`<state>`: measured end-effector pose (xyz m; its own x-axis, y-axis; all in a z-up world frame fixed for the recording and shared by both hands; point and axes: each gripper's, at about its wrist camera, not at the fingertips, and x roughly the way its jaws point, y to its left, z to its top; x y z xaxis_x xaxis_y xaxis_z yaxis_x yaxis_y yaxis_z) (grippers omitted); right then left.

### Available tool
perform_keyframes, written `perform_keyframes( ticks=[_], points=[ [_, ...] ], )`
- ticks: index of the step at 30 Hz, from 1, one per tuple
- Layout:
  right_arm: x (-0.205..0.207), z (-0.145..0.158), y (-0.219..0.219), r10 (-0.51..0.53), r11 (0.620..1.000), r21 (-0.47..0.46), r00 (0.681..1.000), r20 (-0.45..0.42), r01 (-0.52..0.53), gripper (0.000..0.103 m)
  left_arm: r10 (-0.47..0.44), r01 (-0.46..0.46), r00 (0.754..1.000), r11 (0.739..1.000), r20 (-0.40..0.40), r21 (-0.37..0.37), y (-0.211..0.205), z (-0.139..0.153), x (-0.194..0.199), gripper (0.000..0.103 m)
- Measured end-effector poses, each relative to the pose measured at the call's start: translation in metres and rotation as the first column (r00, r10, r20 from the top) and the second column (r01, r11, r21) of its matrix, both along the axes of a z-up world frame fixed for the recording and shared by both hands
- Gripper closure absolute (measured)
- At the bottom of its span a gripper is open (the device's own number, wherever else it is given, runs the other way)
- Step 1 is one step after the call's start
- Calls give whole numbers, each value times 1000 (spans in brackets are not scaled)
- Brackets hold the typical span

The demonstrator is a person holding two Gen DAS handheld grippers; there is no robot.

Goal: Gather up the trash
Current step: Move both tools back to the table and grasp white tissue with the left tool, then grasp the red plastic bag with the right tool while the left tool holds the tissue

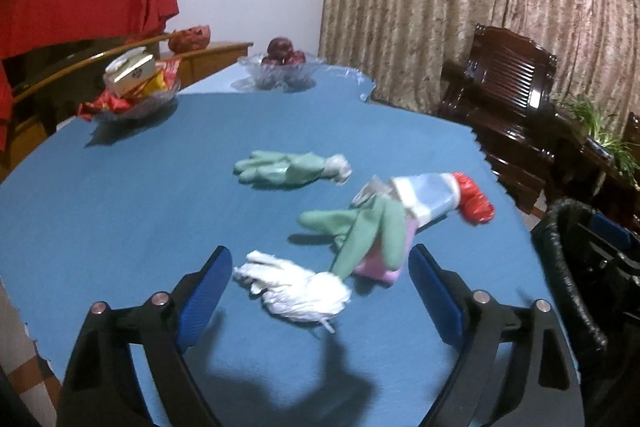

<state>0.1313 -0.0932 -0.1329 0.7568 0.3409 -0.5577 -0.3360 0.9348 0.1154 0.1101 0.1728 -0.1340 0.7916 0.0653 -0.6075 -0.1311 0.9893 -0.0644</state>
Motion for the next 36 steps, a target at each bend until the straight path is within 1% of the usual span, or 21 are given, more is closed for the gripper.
perform_keyframes(
  ticks=[7,10,13,15,16,17,19,21,24,26,30,36],
  points=[
    [11,-16,15,18,1000,-21,999,-28,-18,6,20,-22,996,1000,-86,-16,14,-36,18,20],
    [16,-23,17,22,999,-33,999,-40,-23,6,20,-23,994,999,-112,-28,18,-48,25,22],
    [20,-28,20,26,999,-38,998,-52,-28,6,10,-17,990,999,-138,-46,20,-56,32,29],
    [22,-31,22,30,999,-44,998,-56,-32,6,1,-12,988,998,-153,-69,22,-62,36,36],
    [23,-32,24,33,998,-46,998,-57,-35,6,-3,-9,988,997,-155,-80,22,-64,37,38],
    [24,-32,26,34,998,-47,998,-57,-37,6,-9,-6,988,996,-157,-93,23,-65,38,43],
    [25,-33,29,41,998,-50,998,-57,-44,6,-14,-2,988,995,-155,-101,23,-64,38,51],
    [27,-34,33,46,998,-50,997,-56,-49,6,-22,7,988,995,-150,-98,22,-62,39,61],
    [29,-34,39,53,997,-50,997,-55,-55,6,-33,19,990,995,-135,-101,24,-58,38,68],
    [30,-34,44,55,997,-52,997,-54,-58,6,-33,20,991,994,-127,-106,26,-56,37,70],
    [35,-34,49,57,997,-55,997,-53,-60,6,-23,14,995,995,-96,-97,30,-46,33,71],
    [54,-32,47,33,998,-53,998,-52,-36,11,-28,24,999,996,-39,-87,29,-23,38,71]
  ],
)
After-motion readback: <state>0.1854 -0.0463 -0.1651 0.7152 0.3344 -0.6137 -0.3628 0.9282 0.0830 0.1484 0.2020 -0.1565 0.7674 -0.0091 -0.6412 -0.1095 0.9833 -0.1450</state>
